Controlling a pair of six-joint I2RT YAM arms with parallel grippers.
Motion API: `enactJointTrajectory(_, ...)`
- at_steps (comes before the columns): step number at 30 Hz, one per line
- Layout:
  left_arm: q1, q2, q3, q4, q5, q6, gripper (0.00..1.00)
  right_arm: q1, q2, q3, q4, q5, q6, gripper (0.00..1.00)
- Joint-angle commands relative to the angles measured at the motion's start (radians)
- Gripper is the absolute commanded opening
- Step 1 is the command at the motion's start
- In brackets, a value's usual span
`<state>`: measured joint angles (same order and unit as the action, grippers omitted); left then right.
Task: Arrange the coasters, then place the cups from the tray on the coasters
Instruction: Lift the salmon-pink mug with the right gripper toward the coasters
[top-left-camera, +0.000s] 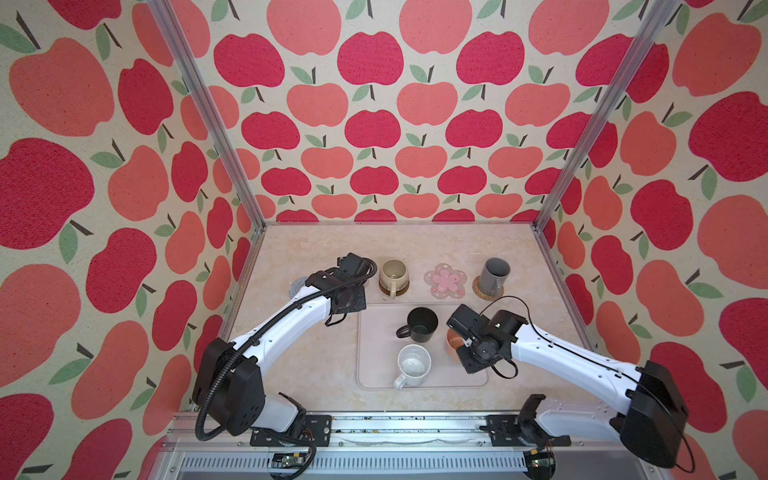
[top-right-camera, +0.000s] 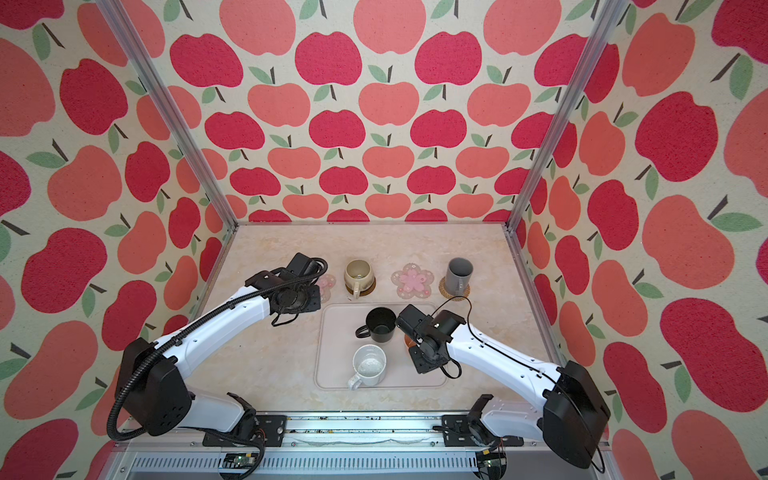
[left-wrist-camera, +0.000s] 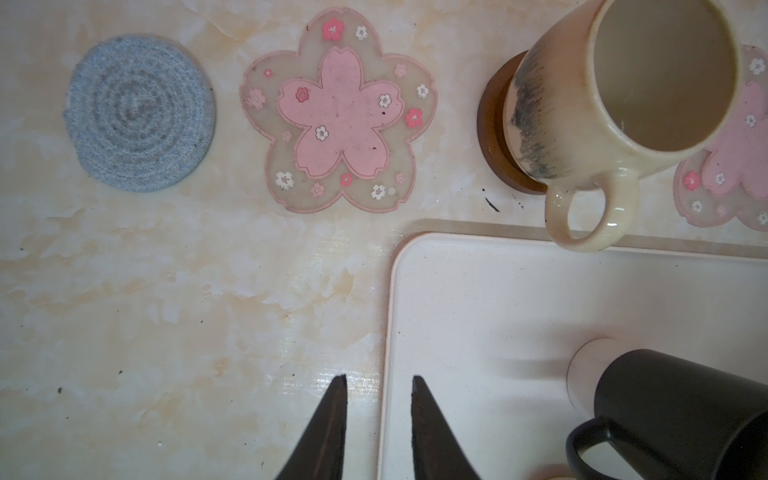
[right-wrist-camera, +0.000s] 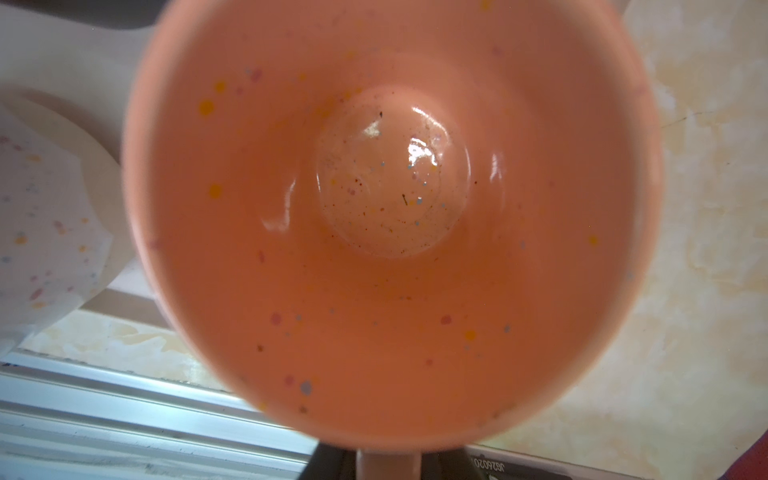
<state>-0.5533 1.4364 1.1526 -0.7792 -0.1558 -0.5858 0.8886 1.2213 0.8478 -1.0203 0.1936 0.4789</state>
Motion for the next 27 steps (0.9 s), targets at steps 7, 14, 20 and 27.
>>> enactJointTrajectory(7, 0.024, 0.036, 0.002, 0.002, 0.009, 0.014, 0.29, -0.084, -0.038, 0.102, 0.002, 0.075, -0.076, 0.0)
enactJointTrajectory(14, 0.041, 0.074, 0.046, -0.001, 0.016, 0.037, 0.29, -0.158, -0.043, 0.129, 0.059, 0.076, -0.121, 0.0)
enactJointTrajectory(20, 0.055, 0.11, 0.084, 0.003, 0.027, 0.044, 0.29, -0.211, -0.009, 0.182, 0.109, 0.063, -0.171, 0.0)
enactJointTrajectory(27, 0.074, 0.141, 0.127, -0.008, 0.029, 0.061, 0.29, -0.261, 0.06, 0.247, 0.149, 0.04, -0.211, 0.0)
